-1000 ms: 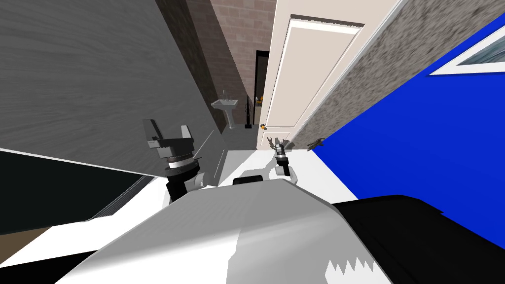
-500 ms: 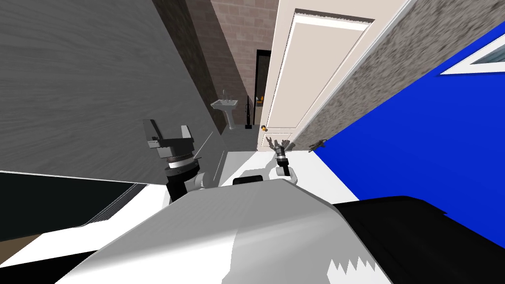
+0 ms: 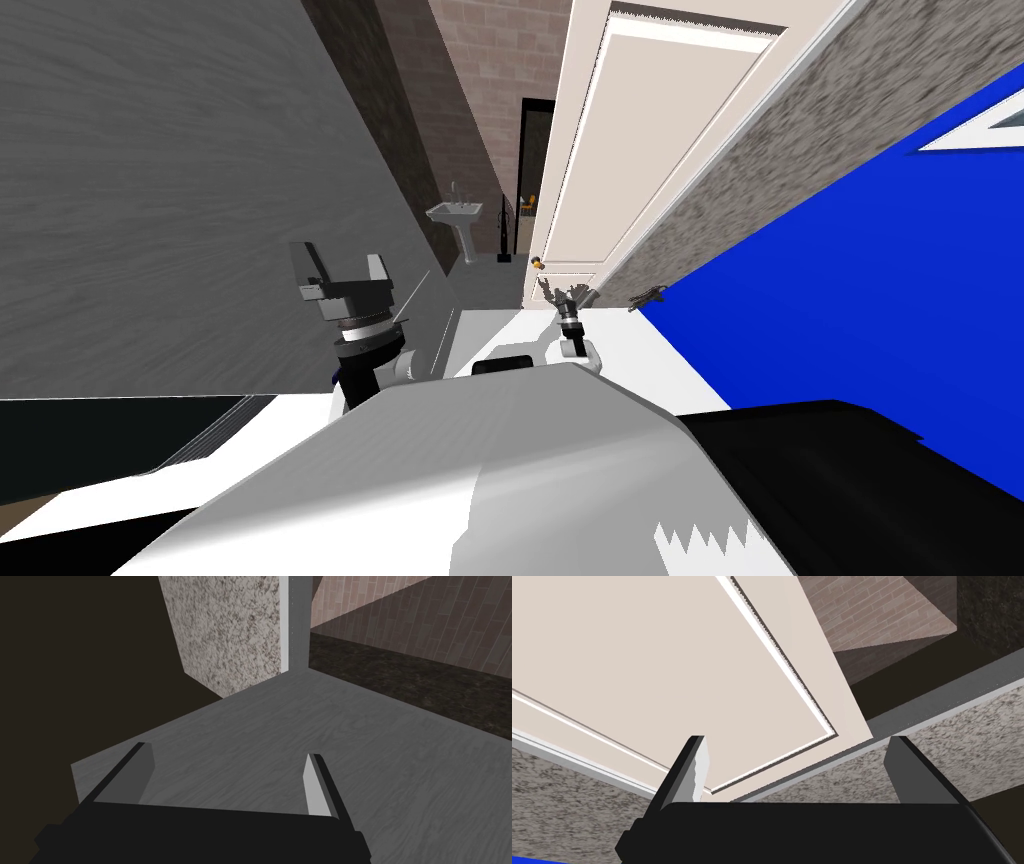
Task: Pull the door open
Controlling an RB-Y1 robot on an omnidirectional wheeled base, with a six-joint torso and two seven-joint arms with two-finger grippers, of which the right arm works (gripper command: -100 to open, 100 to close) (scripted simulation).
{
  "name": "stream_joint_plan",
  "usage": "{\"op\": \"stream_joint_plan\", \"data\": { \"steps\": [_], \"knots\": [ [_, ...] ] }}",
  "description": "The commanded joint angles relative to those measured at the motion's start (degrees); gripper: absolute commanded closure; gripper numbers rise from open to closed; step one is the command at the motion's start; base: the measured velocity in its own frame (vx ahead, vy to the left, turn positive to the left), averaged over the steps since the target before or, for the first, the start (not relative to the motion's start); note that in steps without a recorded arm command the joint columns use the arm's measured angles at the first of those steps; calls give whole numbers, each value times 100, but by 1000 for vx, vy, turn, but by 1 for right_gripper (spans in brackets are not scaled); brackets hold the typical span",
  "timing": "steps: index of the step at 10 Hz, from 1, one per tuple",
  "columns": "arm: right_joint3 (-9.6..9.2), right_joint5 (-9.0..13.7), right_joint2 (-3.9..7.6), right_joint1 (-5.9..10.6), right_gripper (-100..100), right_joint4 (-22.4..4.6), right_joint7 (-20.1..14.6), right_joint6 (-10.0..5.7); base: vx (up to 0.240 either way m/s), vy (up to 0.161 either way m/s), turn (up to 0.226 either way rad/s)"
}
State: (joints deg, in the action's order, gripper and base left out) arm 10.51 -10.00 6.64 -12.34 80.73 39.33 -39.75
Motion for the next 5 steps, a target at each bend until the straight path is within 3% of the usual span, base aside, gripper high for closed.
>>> {"op": "stream_joint_plan", "data": {
  "steps": [1, 5],
  "knots": [
    [72, -82, 22, 47, -100, -204, 163, -53, 99, 8, 5],
    [241, -283, 48, 212, -100, -761, 556, -202, 100, 9, 2]
  ]
}}
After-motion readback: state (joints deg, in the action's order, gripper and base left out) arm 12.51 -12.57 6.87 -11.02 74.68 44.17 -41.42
